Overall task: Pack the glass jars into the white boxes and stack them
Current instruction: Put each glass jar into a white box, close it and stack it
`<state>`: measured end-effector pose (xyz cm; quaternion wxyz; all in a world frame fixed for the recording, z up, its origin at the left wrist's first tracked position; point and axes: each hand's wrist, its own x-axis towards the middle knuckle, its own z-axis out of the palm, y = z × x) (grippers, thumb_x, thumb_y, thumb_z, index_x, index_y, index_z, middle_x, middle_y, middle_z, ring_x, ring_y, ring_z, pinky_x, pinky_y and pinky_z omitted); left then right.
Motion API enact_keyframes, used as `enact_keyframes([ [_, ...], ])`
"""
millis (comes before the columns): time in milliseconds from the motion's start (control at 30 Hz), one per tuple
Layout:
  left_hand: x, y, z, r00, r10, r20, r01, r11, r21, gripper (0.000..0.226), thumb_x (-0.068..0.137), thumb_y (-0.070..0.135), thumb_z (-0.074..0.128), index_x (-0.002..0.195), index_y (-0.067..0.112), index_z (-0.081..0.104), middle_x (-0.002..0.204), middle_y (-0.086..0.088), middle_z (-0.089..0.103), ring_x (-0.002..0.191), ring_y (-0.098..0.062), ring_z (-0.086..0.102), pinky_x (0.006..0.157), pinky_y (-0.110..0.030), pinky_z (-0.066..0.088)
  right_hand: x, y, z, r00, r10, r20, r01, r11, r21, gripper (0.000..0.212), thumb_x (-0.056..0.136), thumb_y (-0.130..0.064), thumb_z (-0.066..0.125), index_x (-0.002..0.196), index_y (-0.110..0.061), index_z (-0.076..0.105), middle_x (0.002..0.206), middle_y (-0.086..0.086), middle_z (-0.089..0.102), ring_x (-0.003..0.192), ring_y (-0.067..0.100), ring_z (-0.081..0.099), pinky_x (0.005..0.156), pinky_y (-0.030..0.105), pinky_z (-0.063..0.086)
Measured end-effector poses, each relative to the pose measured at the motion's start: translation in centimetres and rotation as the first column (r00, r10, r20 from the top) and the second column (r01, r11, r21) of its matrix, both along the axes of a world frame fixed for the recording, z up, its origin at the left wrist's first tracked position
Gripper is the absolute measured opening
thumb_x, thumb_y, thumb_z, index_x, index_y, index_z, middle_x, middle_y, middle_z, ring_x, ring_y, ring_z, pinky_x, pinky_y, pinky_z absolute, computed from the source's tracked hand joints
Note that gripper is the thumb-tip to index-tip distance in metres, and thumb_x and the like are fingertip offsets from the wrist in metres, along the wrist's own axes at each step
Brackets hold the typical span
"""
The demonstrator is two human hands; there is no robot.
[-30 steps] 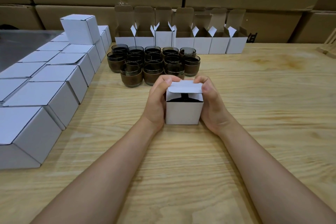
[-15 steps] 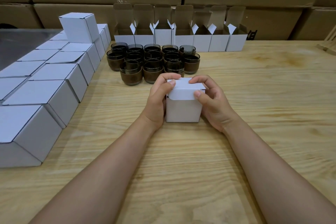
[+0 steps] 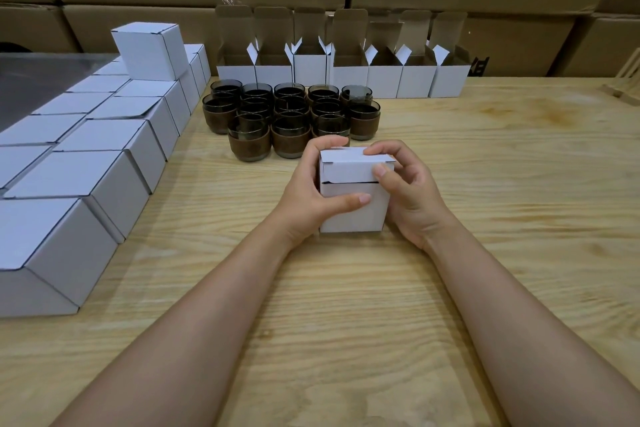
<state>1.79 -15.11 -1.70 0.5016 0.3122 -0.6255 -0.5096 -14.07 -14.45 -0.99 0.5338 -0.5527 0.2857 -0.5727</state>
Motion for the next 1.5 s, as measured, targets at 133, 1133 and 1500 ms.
enact_keyframes([
  [133, 0.01, -0.07, -0.06, 0.998, 0.009, 0.055, -0.008, 1.000, -0.019, 0.083, 0.059, 0.011, 0.081, 0.129, 0.028, 0.041, 0.123, -0.003, 0.046, 0.109, -0.017, 0.054, 0.091, -0.036, 0.054, -0.12, 0.04, -0.02, 1.000, -0.013, -0.010, 0.013, 1.000, -0.028, 0.021, 0.079, -0.009, 0.058, 0.080, -0.028, 0.066, 0.107, -0.001, 0.064, 0.097, 0.018, 0.060, 0.076, 0.034, 0.053],
  [1133, 0.10, -0.43, 0.08, 0.979, -0.089, -0.184, 0.111, 0.987, 0.112, 0.054, 0.065, 0.029, 0.072, 0.113, 0.021, 0.050, 0.117, -0.010, 0.053, 0.103, -0.025, 0.056, 0.082, -0.040, 0.050, -0.44, -0.35, -0.48, 0.990, -0.083, -0.112, 0.069, 0.990, -0.127, 0.023, 0.082, -0.012, 0.061, 0.086, -0.031, 0.073, 0.107, -0.011, 0.066, 0.112, 0.017, 0.056, 0.092, 0.043, 0.048],
  [1500, 0.20, -0.27, 0.57, 0.963, -0.124, -0.238, 0.155, 0.981, 0.120, 0.020, 0.072, 0.006, 0.059, 0.090, 0.012, 0.052, 0.106, 0.003, 0.068, 0.092, -0.015, 0.065, 0.071, -0.028, 0.054, -0.79, -0.56, -0.56, 0.988, -0.061, -0.142, 0.044, 0.992, -0.120, 0.021, 0.082, -0.011, 0.061, 0.089, -0.027, 0.073, 0.117, 0.001, 0.061, 0.123, 0.033, 0.051, 0.101, 0.053, 0.042],
])
